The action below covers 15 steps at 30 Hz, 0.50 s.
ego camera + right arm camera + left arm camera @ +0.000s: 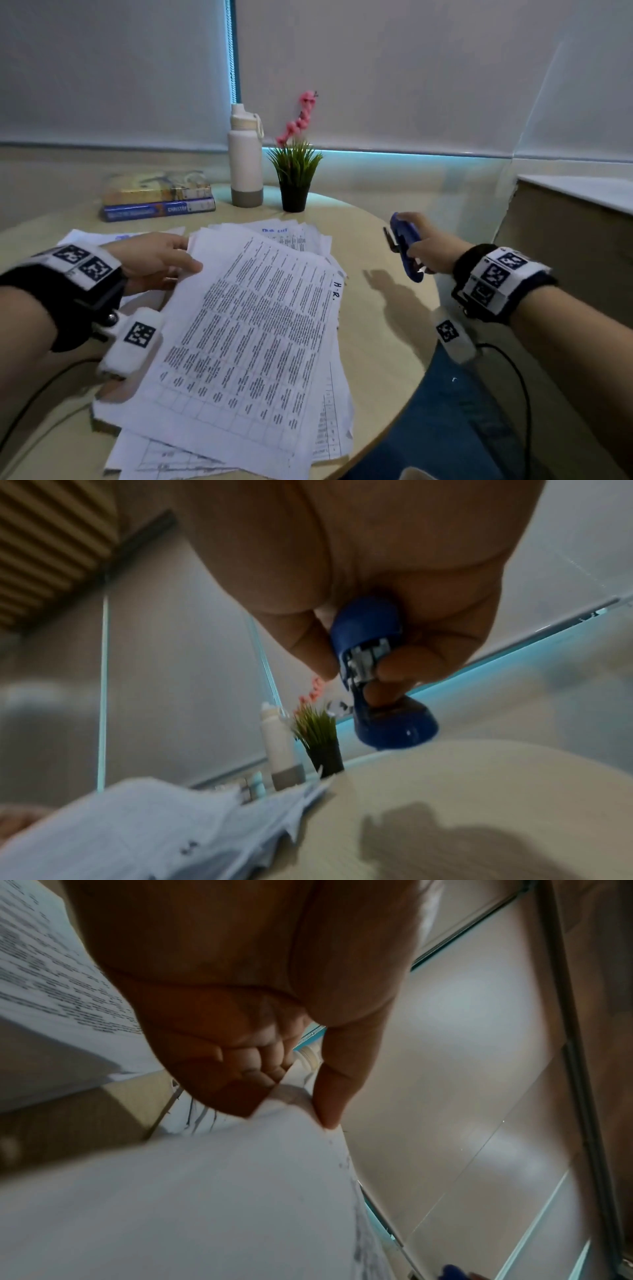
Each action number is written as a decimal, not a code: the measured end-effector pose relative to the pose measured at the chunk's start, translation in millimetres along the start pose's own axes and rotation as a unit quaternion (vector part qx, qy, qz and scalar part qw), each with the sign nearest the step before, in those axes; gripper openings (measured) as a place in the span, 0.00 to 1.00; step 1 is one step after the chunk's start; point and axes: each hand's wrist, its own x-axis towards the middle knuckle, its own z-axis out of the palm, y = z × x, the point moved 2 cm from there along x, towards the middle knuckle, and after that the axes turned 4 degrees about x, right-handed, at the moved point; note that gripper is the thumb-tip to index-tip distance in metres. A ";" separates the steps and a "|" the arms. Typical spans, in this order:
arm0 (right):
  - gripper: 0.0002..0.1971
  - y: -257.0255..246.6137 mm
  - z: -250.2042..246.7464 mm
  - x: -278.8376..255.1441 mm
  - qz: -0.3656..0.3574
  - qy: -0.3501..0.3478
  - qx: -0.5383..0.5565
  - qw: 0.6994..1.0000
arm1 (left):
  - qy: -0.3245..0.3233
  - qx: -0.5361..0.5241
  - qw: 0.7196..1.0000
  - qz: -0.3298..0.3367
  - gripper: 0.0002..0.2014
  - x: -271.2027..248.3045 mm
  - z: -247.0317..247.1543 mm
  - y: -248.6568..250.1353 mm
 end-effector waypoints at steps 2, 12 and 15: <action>0.25 -4.6 13.7 11.5 0.000 -0.037 -0.053 0.998 | 0.004 -0.005 1.000 0.006 0.11 -2.7 -2.1 1.4; 0.19 0.1 36.5 29.9 0.083 -0.104 -0.206 0.969 | 0.022 -0.028 0.999 0.034 0.14 -15.8 0.6 12.0; 0.24 2.8 32.4 29.6 0.071 -0.069 -0.204 0.974 | 0.034 -0.066 0.996 0.057 0.16 -16.7 3.1 15.1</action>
